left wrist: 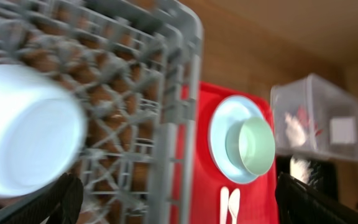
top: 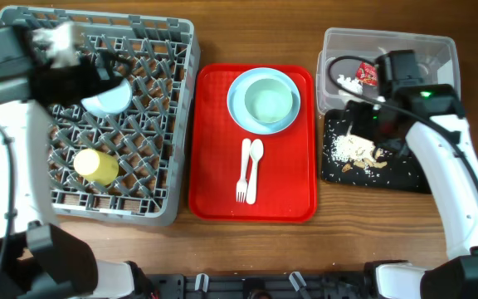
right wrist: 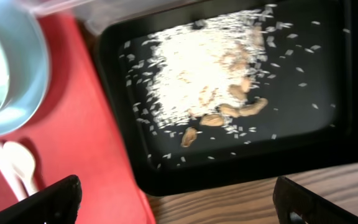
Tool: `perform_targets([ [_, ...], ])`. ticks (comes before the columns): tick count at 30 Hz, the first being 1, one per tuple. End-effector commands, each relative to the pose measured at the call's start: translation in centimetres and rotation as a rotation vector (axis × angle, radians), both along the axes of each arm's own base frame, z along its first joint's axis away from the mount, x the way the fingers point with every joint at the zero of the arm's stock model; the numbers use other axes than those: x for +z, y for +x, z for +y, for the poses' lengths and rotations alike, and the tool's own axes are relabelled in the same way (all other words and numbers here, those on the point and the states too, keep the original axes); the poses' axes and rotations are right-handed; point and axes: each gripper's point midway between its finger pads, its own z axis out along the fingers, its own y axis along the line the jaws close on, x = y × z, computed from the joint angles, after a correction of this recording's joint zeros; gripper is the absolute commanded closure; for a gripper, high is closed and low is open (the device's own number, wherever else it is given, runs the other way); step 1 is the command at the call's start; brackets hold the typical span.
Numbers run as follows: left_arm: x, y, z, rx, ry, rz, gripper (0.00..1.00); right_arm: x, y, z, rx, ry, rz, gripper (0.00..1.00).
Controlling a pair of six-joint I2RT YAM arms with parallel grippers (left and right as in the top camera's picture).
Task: Sort waste into correct bins and load items into the dishwasher rack
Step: 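Grasp the pale blue bowl on the plate with the left gripper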
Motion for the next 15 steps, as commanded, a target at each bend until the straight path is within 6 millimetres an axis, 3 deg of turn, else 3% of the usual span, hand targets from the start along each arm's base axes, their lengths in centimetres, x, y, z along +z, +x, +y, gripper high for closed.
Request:
perform_targets([
  [1,-0.5,0.3,-6.6,-0.095,0.144,0.009,0.00,1.7,0.1,-2.8,-0.080,0.018,-0.057,0.00],
  [2,-0.8,0.3,-8.9,-0.143,0.179,-0.004,0.00,1.7,0.1,-3.3,-0.091,0.033,-0.056,0.00],
  [4,-1.4,0.1,-15.5,-0.271,0.260,-0.059,0.00,1.7,0.0,-4.1,-0.091,0.066,-0.059,0.00],
  [6,-2.5,0.2,-20.2,-0.337,0.346,-0.113,0.00,1.7,-0.1,-5.1,-0.112,0.062,-0.060,0.00],
  [10,-4.7,-0.1,-28.4,-0.471,0.343,-0.202,0.00,1.7,-0.2,-5.7,-0.123,0.059,-0.060,0.00],
  [12,-6.4,0.0,-31.1,-0.513,0.336,-0.220,0.00,1.7,-0.2,-5.7,-0.123,0.059,-0.060,0.00],
  [15,-10.4,0.1,-33.1,-0.551,0.348,-0.190,0.00,1.7,-0.2,-5.7,-0.123,0.059,-0.059,0.00],
])
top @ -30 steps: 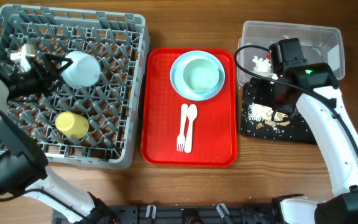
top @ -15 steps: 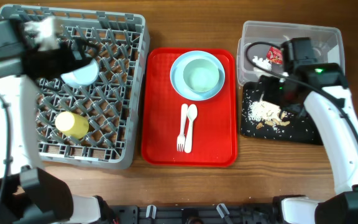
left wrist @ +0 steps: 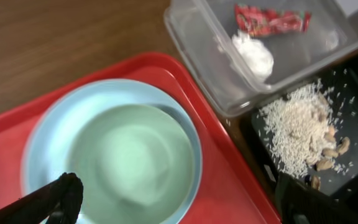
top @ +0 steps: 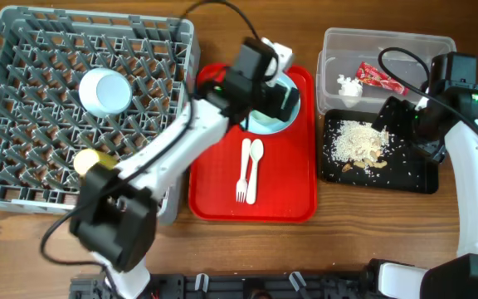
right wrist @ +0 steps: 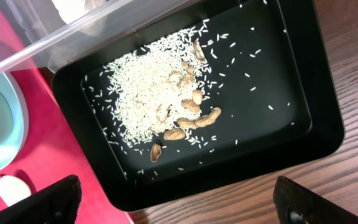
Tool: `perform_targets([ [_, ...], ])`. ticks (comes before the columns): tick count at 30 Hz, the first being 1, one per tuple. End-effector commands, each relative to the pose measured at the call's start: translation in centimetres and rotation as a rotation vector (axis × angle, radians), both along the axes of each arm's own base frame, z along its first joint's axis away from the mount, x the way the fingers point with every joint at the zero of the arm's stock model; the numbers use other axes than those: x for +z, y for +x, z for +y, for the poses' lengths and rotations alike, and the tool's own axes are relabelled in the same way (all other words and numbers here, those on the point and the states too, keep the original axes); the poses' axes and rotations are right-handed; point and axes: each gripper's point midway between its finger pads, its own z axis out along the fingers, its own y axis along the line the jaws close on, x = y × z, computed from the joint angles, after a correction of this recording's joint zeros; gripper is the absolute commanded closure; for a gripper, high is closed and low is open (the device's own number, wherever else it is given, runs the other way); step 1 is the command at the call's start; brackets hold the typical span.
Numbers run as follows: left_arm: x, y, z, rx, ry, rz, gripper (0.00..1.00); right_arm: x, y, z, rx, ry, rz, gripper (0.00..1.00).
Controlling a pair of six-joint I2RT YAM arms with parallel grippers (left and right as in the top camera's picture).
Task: Sort waste into correct bins and load items into the dishwasher rack
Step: 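Grasp the pale blue bowl on the plate with the left gripper, then place the blue bowl in the back of the dish rack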
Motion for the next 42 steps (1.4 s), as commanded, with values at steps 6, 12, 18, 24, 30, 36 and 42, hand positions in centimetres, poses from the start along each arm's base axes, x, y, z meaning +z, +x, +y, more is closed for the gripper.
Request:
perform_targets([
  [6,-9.4,-0.6,-2.1,-0.025,0.107,0.116,0.05,1.1,0.3,0.0,0.012,0.000,-0.038,0.00],
  [12,-11.0,-1.7,-1.6,-0.030,0.146,0.167,0.59,1.1,0.3,0.1,0.013,0.003,-0.038,0.00],
  [18,-12.5,-2.2,-1.2,-0.030,0.176,0.206,0.65,1.1,0.3,0.3,0.018,0.017,-0.041,0.00],
  [24,-9.5,-1.4,-1.8,-0.030,0.126,0.142,0.96,1.1,0.3,0.3,0.018,0.017,-0.040,0.00],
  [30,0.1,-0.6,-0.8,-0.005,0.011,-0.004,0.96,1.1,0.3,0.3,0.024,0.015,-0.040,0.00],
  [36,9.1,1.0,5.4,-0.012,-0.308,0.018,0.96,1.1,0.3,0.3,0.025,0.015,-0.040,0.00],
  [42,11.5,2.6,15.0,-0.011,-0.649,0.190,0.96,1.1,0.3,0.4,0.039,0.012,-0.040,0.00],
])
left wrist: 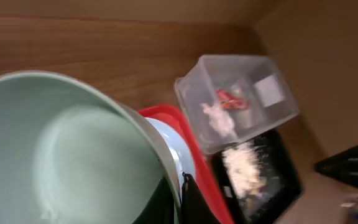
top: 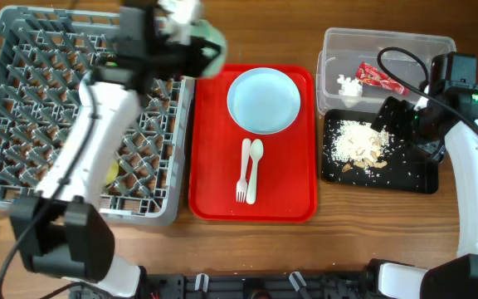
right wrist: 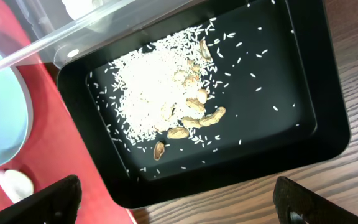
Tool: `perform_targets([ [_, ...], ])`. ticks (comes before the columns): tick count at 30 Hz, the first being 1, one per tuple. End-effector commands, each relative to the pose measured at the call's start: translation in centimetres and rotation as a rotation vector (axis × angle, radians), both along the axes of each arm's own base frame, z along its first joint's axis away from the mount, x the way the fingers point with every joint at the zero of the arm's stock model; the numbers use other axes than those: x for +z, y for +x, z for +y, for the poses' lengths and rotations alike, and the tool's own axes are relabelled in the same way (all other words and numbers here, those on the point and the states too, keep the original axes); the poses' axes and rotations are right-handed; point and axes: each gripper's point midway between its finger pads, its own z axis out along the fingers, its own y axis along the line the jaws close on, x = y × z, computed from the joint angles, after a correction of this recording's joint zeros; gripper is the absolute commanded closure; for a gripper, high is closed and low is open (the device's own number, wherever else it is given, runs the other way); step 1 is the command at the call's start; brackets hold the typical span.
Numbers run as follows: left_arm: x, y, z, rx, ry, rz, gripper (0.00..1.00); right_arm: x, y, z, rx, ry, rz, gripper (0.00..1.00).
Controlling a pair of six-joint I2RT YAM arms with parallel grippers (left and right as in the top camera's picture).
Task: Sort waste into correct bins and load items into the dishwasher rack
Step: 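Place the blue bowl in the back of the dish rack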
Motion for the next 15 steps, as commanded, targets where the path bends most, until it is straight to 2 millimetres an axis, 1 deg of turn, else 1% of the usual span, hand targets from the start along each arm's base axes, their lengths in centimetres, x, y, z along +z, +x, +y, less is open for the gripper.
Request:
perform_targets([
  [1,2.0,-1.2,3.0,-0.118,-0.267,0.090,0.96,1.1,0.3,0.1,0.017,0.002,-0.037,0.00],
  [3,1.7,-0.9,5.5,-0.103,-0.361,0.159,0.96,1.1,0.3,0.1,0.017,0.002,-0.037,0.00],
  [6,1.2,-0.8,7.6,-0.121,-0.461,0.206,0.96,1.1,0.3,0.1,0.017,0.002,-0.037,0.00],
  [9,0.6,-0.4,9.6,-0.091,-0.522,0.260,0.96,1.1,0.3,0.1,0.017,0.002,-0.038,0.00],
  [12,0.6,-0.3,10.4,-0.081,-0.538,0.264,0.96,1.1,0.3,0.1,0.017,0.002,-0.037,0.00],
  [15,0.7,-0.5,10.2,-0.091,-0.545,0.265,0.96,1.1,0.3,0.1,0.016,0.002,-0.038,0.00],
])
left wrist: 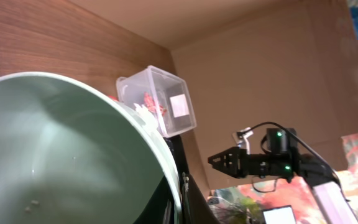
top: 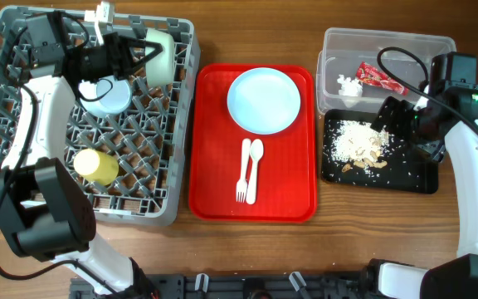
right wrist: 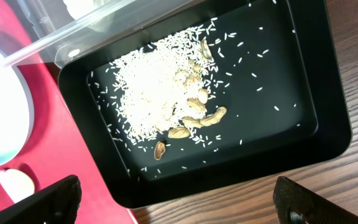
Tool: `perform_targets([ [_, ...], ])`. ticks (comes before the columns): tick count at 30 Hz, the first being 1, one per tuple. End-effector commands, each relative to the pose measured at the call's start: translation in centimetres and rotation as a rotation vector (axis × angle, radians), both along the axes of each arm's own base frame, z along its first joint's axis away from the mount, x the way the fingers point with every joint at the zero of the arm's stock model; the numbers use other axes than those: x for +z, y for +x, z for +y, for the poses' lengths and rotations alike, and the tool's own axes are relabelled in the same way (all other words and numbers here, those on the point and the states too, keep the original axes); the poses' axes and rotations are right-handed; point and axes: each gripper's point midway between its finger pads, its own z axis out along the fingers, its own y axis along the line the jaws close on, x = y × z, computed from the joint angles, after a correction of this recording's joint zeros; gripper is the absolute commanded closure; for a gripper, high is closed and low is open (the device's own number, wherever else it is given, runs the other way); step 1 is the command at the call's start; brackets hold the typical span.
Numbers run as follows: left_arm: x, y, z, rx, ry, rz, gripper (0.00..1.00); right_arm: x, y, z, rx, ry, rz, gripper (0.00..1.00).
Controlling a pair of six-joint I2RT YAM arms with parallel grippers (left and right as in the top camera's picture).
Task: Sort waste into correct bins and load items into the dishwasher rack
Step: 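Place the blue bowl in the back of the dish rack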
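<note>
A pale green bowl (top: 158, 55) is tipped on its side over the back right part of the grey dishwasher rack (top: 181, 124). My left gripper (top: 131, 53) is shut on its rim. In the left wrist view the bowl (left wrist: 61, 149) fills the left half, with the left gripper (left wrist: 180, 190) pinching its edge. An upturned white cup (top: 106, 95) and a yellow cup (top: 95, 166) sit in the rack. My right gripper (right wrist: 179, 208) hangs open over the black tray (right wrist: 316, 99) of rice and peanuts (right wrist: 166, 106).
The red tray (top: 214, 191) holds a light blue plate (top: 264, 100), a white fork (top: 243, 170) and a white spoon (top: 255, 166). Behind the black tray (top: 413, 174) stands a clear bin (top: 388, 41) with a red wrapper (top: 373, 75) and white tissue (top: 347, 83).
My left gripper has moved left with the green bowl, from the rack's back right corner to over the rack beside the white cup. The bowl now lies more on its side. The right arm is unmoved.
First my left gripper was open over the rack by the white cup, and the green bowl sat on the blue plate. Then it was open above that bowl. Later it held the bowl at the rack's corner, leaving the plate bare. Now the bowl is over the rack.
</note>
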Motion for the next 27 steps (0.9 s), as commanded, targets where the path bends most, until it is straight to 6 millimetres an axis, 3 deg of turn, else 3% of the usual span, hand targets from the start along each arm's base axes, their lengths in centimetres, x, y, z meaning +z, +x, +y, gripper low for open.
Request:
perform_targets([
  [1,0.6,-0.5,-0.5,-0.041,-0.046,0.003,0.96,1.1,0.3,0.0,0.016,-0.001,-0.038,0.00],
  [7,0.4,-0.6,-1.5,-0.063,-0.045,0.004,0.96,1.1,0.3,0.0,0.016,-0.001,-0.038,0.00],
  [14,-3.7,0.4,-1.7,-0.069,-0.066,0.107,0.96,1.1,0.3,0.0,0.016,-0.001,-0.037,0.00],
  [18,-6.2,1.3,-0.5,-0.018,-0.039,0.158,0.96,1.1,0.2,0.0,0.018,-0.001,-0.034,0.00],
  [21,-6.8,1.7,0.7,0.017,-0.024,0.168,0.96,1.1,0.2,0.0,0.018,-0.001,-0.033,0.00],
  [27,-7.5,2.1,3.0,0.083,-0.003,0.183,0.83,1.1,0.2,0.0,0.019,-0.002,-0.033,0.00],
])
